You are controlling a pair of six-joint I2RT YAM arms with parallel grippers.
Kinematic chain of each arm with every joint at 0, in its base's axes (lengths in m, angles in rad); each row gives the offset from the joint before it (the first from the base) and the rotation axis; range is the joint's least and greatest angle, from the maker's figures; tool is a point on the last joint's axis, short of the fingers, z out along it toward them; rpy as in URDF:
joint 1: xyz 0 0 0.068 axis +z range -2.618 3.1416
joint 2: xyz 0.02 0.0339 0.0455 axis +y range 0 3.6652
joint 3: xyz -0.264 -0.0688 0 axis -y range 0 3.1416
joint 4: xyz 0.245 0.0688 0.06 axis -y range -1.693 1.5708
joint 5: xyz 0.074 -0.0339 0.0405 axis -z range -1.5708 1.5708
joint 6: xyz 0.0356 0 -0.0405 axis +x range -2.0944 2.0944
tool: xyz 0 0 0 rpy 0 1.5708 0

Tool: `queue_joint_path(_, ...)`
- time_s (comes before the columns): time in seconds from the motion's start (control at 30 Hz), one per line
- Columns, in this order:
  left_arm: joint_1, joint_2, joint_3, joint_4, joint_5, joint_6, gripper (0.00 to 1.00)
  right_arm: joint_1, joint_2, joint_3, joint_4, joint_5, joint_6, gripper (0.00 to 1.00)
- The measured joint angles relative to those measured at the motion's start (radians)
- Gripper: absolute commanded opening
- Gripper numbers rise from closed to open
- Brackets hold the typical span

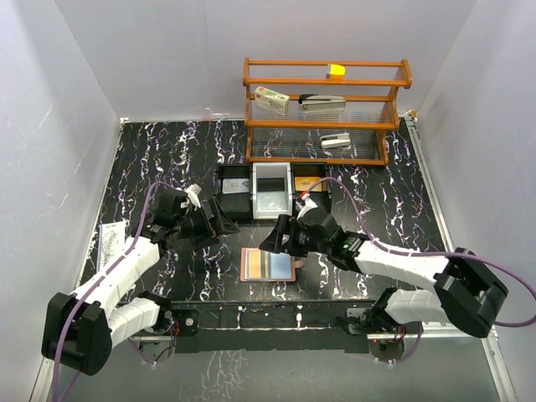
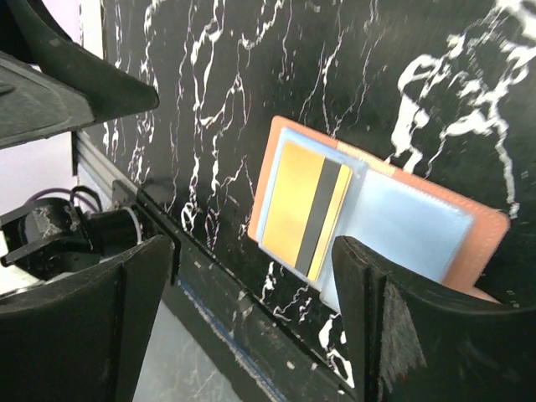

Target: Take the credit cards out of the card holder

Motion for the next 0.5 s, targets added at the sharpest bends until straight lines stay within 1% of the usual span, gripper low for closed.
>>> queue_joint_path(0.1, 0.000, 0.011, -0.017, 0.021, 0.034, -0.002, 0.85, 0.000, 0.067, 0.005, 0.022, -0.062, 0.025, 0.59)
queue_joint_path(0.17, 0.000, 0.022, -0.031, 0.032, 0.055, -0.003, 0.80, 0.000, 0.109, 0.011, 0.035, -0.098, 0.042, 0.53)
queue_joint_path(0.33, 0.000, 0.037, -0.043, 0.037, 0.091, -0.001, 0.73, 0.000, 0.175, 0.019, 0.053, -0.143, 0.089, 0.47)
queue_joint_path(0.5, 0.000, 0.045, -0.046, 0.043, 0.116, 0.000, 0.71, 0.000, 0.205, 0.019, 0.056, -0.151, 0.124, 0.45)
